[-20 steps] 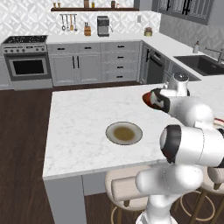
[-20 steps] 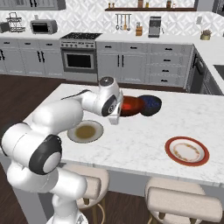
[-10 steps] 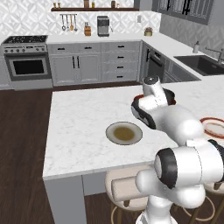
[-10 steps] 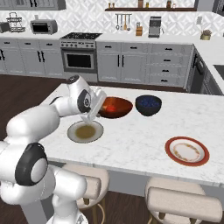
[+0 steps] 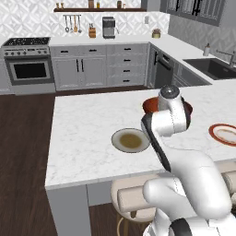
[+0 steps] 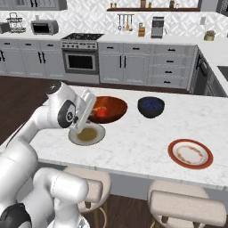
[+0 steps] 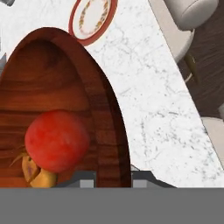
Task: Pick the chicken drumstick and tomato from their plates and place them in the bowl. Then put the bowl in the fridge.
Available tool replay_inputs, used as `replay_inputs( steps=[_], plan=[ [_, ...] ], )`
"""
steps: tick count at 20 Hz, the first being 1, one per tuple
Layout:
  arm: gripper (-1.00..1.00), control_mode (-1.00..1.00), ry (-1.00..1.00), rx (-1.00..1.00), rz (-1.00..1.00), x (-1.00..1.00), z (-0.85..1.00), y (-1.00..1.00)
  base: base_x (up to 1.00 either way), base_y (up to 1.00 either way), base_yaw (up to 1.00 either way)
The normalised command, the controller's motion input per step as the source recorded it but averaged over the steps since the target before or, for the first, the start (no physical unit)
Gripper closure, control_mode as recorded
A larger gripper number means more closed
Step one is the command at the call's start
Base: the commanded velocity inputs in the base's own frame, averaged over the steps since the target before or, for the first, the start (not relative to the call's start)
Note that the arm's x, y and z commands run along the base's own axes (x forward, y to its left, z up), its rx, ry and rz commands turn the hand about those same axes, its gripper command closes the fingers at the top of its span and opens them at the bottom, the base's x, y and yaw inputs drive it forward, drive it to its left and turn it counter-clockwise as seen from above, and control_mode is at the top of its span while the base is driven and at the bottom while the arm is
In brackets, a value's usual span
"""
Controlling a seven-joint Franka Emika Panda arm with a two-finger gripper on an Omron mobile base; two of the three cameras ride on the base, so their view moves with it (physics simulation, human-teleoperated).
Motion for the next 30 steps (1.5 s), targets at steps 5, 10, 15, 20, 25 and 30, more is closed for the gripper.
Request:
replay_inputs(
  steps=[5, 10, 15, 20, 25, 30],
  plan=[
    [1.00, -1.00, -0.14, -0.03, 0.27, -0.85, 0.31, 0.25, 0.00, 0.00, 0.00],
    [1.00, -1.00, -0.01, -0.01, 0.13, -0.50, 0.28, 0.13, 0.00, 0.00, 0.00],
    [1.00, -1.00, 0.17, -0.02, -0.01, -0.38, 0.57, 0.06, 0.00, 0.00, 0.00],
    [1.00, -1.00, 0.01, 0.00, 0.01, -0.73, 0.14, 0.13, 0.00, 0.00, 0.00],
    [1.00, -1.00, -0.13, 0.00, 0.07, -0.69, -0.02, 0.11, 0.00, 0.00, 0.00],
    [1.00, -1.00, -0.07, -0.04, 0.08, -0.09, 0.00, 0.00, 0.00, 0.00, 0.00]
  ],
)
